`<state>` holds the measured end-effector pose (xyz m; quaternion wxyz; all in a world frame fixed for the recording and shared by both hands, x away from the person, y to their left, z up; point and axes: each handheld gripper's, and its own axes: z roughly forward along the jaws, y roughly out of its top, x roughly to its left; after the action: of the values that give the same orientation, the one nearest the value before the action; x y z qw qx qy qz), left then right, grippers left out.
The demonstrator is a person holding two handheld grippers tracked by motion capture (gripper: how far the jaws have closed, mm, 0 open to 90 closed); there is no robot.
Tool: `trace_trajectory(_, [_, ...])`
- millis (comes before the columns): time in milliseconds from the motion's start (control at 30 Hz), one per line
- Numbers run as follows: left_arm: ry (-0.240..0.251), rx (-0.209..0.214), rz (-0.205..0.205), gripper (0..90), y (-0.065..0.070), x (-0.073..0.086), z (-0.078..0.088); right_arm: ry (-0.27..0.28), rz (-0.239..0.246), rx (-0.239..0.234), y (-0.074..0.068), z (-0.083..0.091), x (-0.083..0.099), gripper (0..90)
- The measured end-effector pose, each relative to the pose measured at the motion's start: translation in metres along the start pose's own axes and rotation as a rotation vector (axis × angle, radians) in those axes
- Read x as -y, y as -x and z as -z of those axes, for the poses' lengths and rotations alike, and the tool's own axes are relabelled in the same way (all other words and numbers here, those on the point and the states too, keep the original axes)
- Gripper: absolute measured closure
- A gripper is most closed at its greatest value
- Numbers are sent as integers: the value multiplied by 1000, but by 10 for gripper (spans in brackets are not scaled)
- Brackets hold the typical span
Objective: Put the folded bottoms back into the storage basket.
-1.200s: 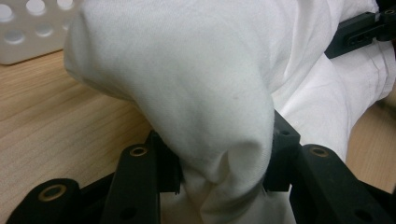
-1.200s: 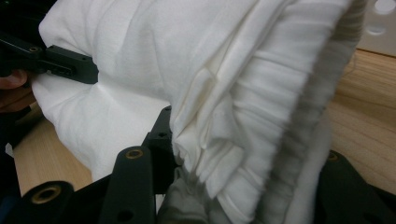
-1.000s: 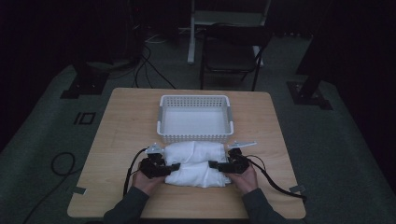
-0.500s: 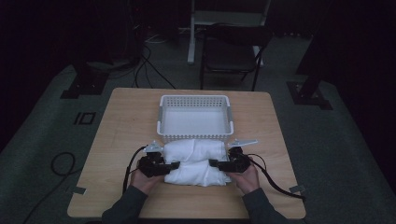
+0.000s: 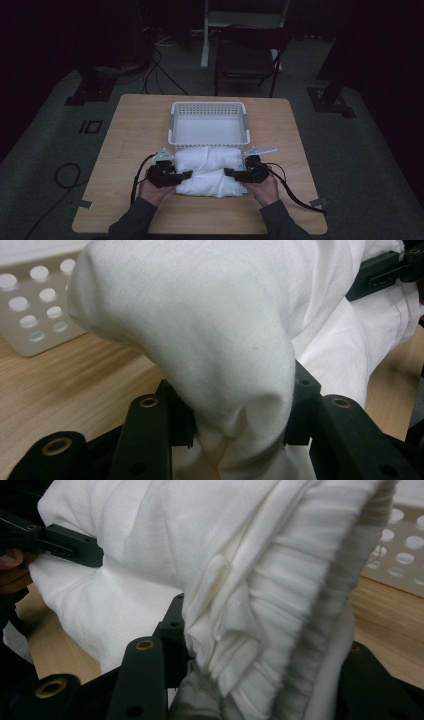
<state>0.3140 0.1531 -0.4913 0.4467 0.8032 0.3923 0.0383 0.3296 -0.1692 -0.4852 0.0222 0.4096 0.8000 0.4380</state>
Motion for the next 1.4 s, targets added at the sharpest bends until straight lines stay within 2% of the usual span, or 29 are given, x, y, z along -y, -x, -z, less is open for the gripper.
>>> trace_trajectory(867, [23, 2, -12, 581, 3, -15, 12, 18, 10, -5, -5, 12, -15, 547])
trace_trajectory(1400, [40, -15, -40, 582, 1, -33, 21, 48, 32, 1, -4, 15, -31, 547])
